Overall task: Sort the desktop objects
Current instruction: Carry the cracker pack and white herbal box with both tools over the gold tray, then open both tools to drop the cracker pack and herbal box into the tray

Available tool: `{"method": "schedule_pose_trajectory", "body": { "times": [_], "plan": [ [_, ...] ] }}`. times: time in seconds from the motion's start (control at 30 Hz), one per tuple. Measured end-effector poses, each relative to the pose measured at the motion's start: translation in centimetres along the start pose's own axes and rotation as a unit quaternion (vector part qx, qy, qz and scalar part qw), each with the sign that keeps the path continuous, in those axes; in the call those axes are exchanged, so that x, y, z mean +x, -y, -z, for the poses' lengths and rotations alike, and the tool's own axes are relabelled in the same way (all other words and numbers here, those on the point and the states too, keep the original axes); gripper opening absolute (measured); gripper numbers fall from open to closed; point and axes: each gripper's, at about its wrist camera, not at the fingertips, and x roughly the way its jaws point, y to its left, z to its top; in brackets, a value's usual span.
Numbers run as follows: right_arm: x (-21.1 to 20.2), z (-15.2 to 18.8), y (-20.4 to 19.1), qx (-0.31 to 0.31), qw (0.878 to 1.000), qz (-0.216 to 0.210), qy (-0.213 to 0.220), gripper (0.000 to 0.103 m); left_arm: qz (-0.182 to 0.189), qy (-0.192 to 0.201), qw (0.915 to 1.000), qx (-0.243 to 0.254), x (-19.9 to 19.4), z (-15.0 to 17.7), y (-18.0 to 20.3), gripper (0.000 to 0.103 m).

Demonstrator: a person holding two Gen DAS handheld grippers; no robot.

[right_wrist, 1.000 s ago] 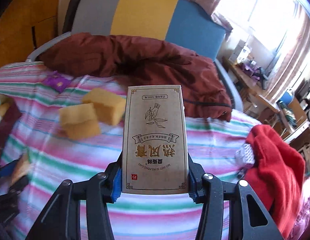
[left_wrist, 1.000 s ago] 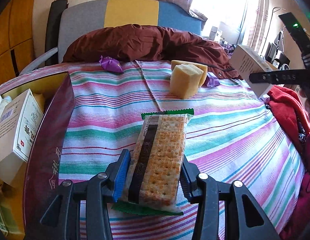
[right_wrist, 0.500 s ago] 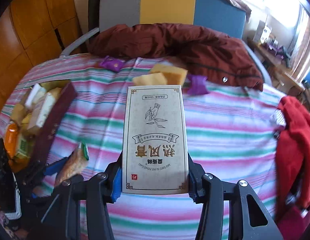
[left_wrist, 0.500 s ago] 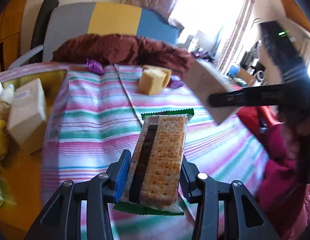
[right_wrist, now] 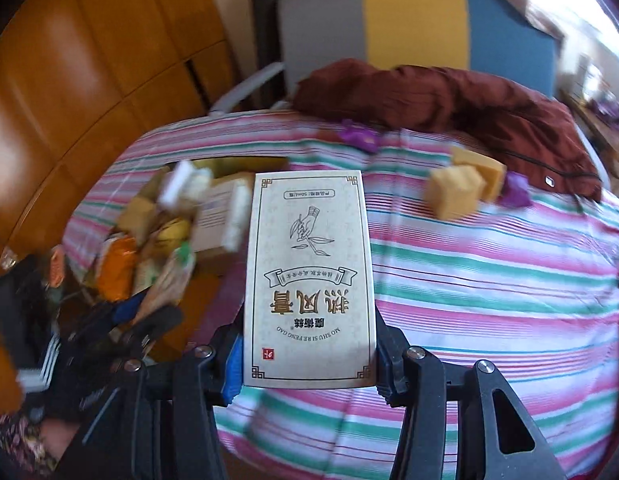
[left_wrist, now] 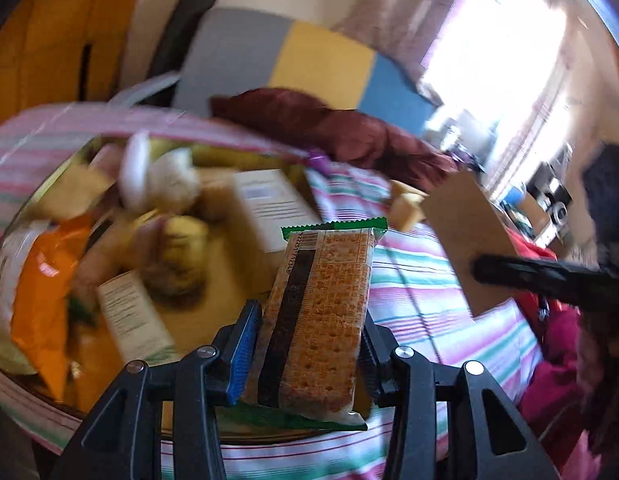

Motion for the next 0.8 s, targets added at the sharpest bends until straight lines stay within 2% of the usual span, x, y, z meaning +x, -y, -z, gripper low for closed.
{"method": "schedule_pose_trajectory", "body": {
  "times": [0.17, 0.3, 0.43, 0.5, 0.6, 0.67, 0.8],
  "plan": [
    [0.7, -0.1, -3.9, -0.025, 0.999, -0.031, -0.007, 0.051, -0.024, -0.039, 0.9987, -0.022, 1.8, -0.3, -3.1, 0.045],
    [1.9, 0.0, -6.8, -0.047, 0.998, -0.046, -0.022, 0.051, -0.046, -0.025, 0.9982, -0.028, 1.8, -0.9, -4.5, 0.042],
    [3.2, 0.0, -8.4, -0.059, 0.996, -0.052, -0.034, 0.051, -0.045, -0.041, 0.9968, -0.051, 2.4, -1.1, -5.9, 0.043],
    [3.9, 0.0, -9.0, -0.061, 0.996, -0.051, -0.039, 0.051, -0.035, -0.04, 0.9971, -0.055, 2.1, -1.0, -6.2, 0.049],
    [4.9, 0.0, -9.6, -0.062, 0.995, -0.056, -0.047, 0.052, 0.002, -0.017, 0.996, -0.087, 0.4, -0.8, -6.7, 0.061],
    [5.4, 0.1, -10.0, -0.063, 0.995, -0.061, -0.053, 0.052, 0.011, 0.0, 0.9942, -0.107, -0.7, -0.7, -7.1, 0.066],
    [6.1, 0.3, -10.1, -0.055, 0.994, -0.07, -0.058, 0.055, 0.011, 0.033, 0.9918, -0.123, -2.4, -0.7, -7.2, 0.067]
  ]
}}
